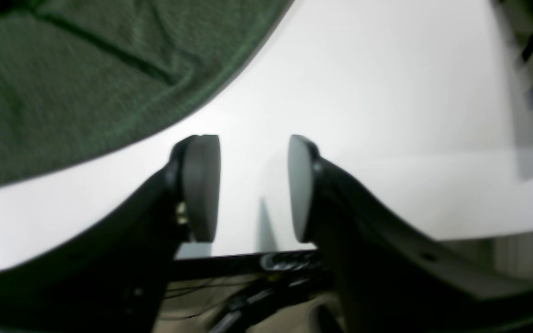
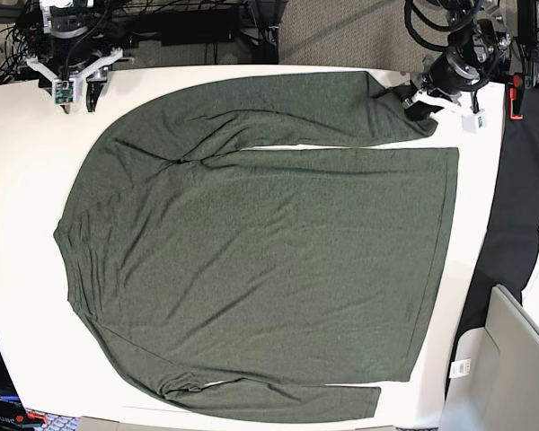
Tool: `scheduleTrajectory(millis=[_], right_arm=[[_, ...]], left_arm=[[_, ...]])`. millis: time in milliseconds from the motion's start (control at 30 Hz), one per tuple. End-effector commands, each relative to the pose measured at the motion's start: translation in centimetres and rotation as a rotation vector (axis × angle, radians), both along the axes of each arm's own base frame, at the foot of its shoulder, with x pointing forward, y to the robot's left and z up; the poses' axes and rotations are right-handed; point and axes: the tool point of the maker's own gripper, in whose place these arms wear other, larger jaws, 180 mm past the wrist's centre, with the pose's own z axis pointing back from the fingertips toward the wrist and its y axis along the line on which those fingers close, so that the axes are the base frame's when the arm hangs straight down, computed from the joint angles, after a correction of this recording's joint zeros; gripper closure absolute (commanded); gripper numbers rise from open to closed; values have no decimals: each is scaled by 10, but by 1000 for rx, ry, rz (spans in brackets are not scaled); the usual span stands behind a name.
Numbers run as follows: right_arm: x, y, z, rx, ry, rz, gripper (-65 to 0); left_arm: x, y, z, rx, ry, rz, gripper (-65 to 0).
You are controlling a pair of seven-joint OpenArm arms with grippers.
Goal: Fold the T-shirt properly
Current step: 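Move the right gripper to the other shoulder corner and grasp it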
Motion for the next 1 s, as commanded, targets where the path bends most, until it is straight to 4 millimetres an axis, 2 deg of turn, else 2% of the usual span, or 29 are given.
scheduleTrajectory(millis=[0,367,467,800,967], right_arm=[[7,2,10,32,-42,0,-283],[33,38,6,478,-40,-85,-285],[33,34,3,520,-37,-116,-285],[17,9,-30,658,6,-276,-285],[25,7,-42,716,6,-310,-285]], left_arm=[[-25,3,-14,22,128,-20,0],[-26,2,-15,19,131,-19,0],[-26,2,-15,19,131,-19,0],[-27,2,-16,18,133,-20,0],[-27,1,-16,16,134,-22,0]])
